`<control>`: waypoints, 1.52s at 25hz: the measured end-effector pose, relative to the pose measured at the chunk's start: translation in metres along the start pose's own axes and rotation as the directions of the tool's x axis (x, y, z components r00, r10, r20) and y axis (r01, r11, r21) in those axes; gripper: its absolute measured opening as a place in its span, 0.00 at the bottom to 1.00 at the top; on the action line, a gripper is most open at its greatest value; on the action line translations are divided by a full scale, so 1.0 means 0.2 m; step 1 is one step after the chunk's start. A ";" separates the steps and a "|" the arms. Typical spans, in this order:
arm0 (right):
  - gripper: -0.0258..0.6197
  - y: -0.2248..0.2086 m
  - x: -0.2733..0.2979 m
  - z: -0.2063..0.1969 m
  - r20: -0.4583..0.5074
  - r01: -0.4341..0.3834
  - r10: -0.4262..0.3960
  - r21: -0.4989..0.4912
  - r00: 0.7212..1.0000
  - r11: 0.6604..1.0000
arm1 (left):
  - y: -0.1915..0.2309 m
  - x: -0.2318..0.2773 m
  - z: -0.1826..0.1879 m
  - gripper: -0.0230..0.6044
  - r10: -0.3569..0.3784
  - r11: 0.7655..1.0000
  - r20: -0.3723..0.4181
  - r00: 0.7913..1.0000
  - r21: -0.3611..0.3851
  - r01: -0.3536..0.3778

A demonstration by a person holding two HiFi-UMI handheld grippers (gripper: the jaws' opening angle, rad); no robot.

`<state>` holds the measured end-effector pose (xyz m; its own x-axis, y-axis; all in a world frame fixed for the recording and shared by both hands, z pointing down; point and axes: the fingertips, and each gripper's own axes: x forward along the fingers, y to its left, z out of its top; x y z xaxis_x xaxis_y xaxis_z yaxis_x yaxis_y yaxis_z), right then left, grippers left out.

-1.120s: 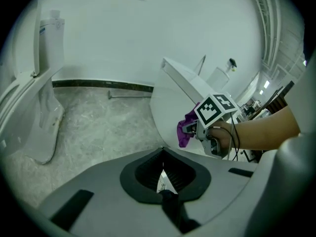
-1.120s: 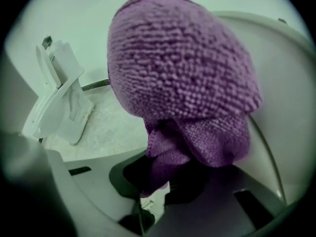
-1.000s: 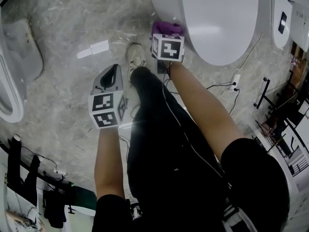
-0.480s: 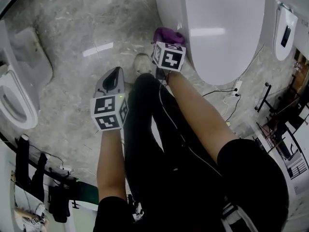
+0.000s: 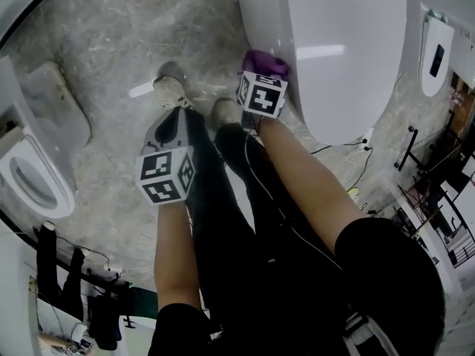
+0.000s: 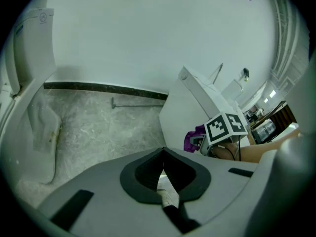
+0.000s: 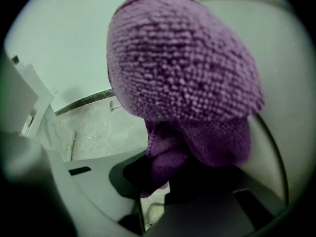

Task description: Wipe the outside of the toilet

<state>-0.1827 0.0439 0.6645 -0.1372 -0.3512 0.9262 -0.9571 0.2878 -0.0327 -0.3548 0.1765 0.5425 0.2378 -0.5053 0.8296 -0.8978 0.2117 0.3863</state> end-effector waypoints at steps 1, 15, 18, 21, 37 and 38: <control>0.13 0.00 0.01 0.02 0.001 0.009 -0.009 0.001 1.000 1.000 | 0.02 0.02 0.03 0.05 -0.002 1.000 0.003 1.000 -0.010 0.002; 0.13 0.11 0.20 0.43 -0.007 0.136 -0.137 0.116 0.991 0.984 | 0.24 0.22 0.43 0.05 -0.140 0.979 -0.110 0.984 0.130 0.154; 0.13 0.11 0.22 0.48 -0.022 0.172 -0.171 0.126 0.985 0.977 | 0.28 0.24 0.49 0.05 -0.164 0.967 -0.129 0.978 0.175 0.185; 0.13 0.12 0.25 0.54 -0.030 0.201 -0.199 0.141 0.980 0.969 | 0.34 0.27 0.54 0.05 -0.169 0.957 -0.141 0.975 0.213 0.197; 0.13 0.20 0.39 0.87 -0.039 0.203 -0.200 0.145 0.979 0.968 | 0.47 0.40 0.70 0.05 -0.170 0.958 -0.172 0.970 0.203 0.203; 0.13 0.21 0.40 0.90 -0.038 0.203 -0.200 0.151 0.979 0.967 | 0.48 0.42 0.72 0.05 -0.167 0.960 -0.170 0.971 0.198 0.199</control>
<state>-0.2800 -0.1321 0.6698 0.0664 -0.3676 0.9276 -0.9923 0.0727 0.0998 -0.4740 0.0344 0.5909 0.4435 -0.3842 0.8098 -0.8877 -0.0635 0.4560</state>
